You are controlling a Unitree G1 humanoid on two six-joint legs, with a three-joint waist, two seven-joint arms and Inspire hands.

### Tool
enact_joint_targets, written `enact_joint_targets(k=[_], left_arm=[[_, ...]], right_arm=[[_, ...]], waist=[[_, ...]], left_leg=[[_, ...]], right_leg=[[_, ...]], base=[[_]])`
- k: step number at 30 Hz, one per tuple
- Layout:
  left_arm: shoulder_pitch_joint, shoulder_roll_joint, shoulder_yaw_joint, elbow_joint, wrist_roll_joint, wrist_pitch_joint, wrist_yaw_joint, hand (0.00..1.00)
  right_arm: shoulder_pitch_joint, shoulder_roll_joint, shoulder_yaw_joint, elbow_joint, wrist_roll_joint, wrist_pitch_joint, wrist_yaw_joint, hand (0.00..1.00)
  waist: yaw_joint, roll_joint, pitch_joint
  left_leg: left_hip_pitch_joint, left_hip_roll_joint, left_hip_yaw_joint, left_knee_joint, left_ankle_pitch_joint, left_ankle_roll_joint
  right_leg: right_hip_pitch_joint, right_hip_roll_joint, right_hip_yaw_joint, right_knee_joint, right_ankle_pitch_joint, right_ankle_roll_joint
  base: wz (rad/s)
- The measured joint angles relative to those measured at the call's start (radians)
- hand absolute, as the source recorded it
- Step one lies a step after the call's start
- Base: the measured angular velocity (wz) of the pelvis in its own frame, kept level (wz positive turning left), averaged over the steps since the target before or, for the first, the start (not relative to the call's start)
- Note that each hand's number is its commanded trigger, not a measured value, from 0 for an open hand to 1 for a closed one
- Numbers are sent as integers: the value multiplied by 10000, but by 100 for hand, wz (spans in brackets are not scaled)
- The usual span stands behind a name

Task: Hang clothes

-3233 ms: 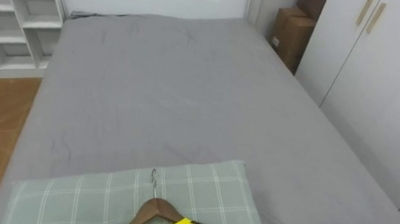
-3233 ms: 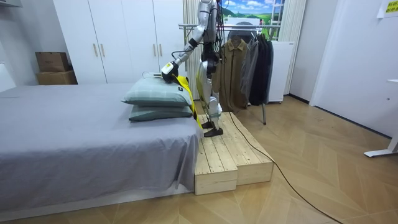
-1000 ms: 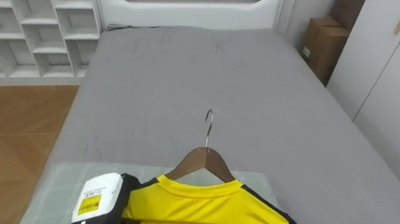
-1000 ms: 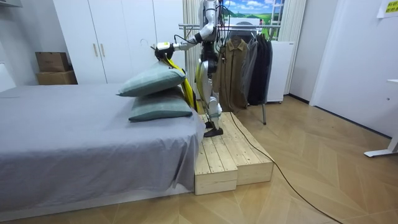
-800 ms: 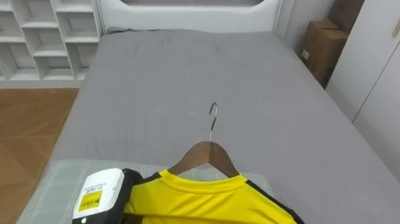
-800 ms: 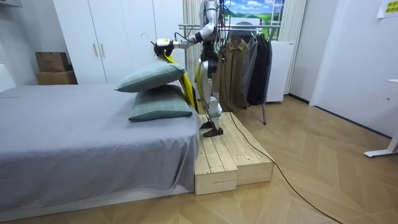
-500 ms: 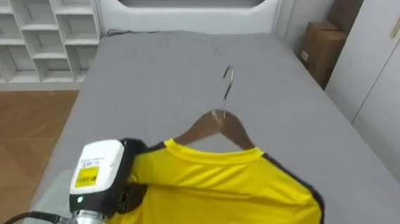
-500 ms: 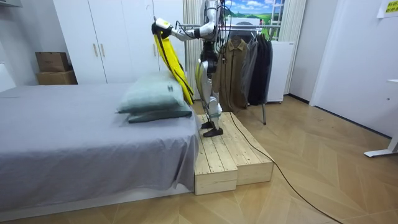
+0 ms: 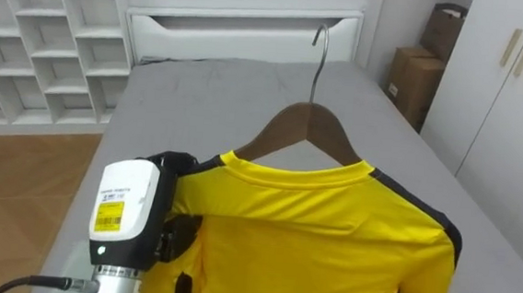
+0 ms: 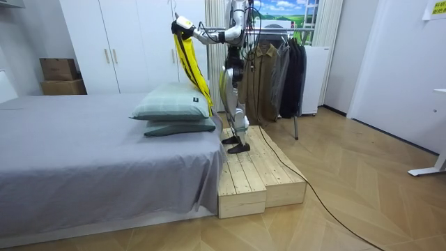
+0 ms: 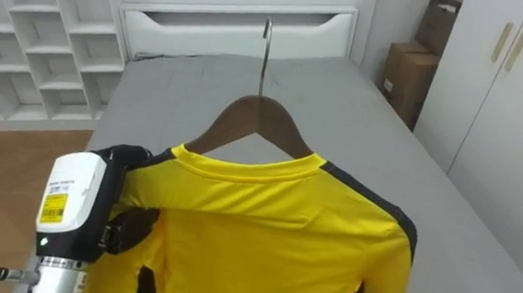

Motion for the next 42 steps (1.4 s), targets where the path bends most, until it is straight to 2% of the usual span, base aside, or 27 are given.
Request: enact_joint_targets(k=[5, 19, 23, 30, 35, 42], left_arm=[[-2, 1, 0, -154, -1, -4, -37, 100], [1, -4, 0, -151, -8, -5, -38, 100], [262, -5, -6, -132, -9, 5, -37, 100], [554, -6, -8, 199, -15, 50, -42, 100], [575, -2, -8, 899, -12, 256, -136, 100], [829, -6, -11, 1020, -14, 549, -155, 100]], right_arm=[[12, 16, 13, 6, 5, -1, 135, 0], [16, 26, 1, 14, -177, 26, 213, 0], [69, 25, -5, -2, -423, 277, 235, 0], [67, 26, 0, -1, -740, 445, 264, 0], [44, 28, -18, -8, -977, 508, 253, 0], [43, 28, -234, -98, -1218, 711, -40, 0]], waist=[[166, -13, 12], [147, 114, 109], [167, 113, 109], [169, -6, 62], [175, -46, 56], [188, -47, 40]], left_leg=[[-4, -1, 38, 20, 0, 1], [-18, 1, -13, -131, -3, 0], [-3, -2, -7, -186, -2, 0], [-16, -6, 17, -76, -1, 0], [81, -5, 19, -89, -1, 1], [157, 6, 23, -239, -3, 0]], right_leg=[[-9, -3, 54, -27, 0, 0], [43, 21, 16, -149, 18, 4], [21, 24, 35, -154, 17, 4], [8, 12, 79, -165, 15, 5], [87, 17, 97, -166, 15, 5], [128, 42, 102, -130, 24, 4]], base=[[-3], [0], [-1], [-1], [0], [0]])
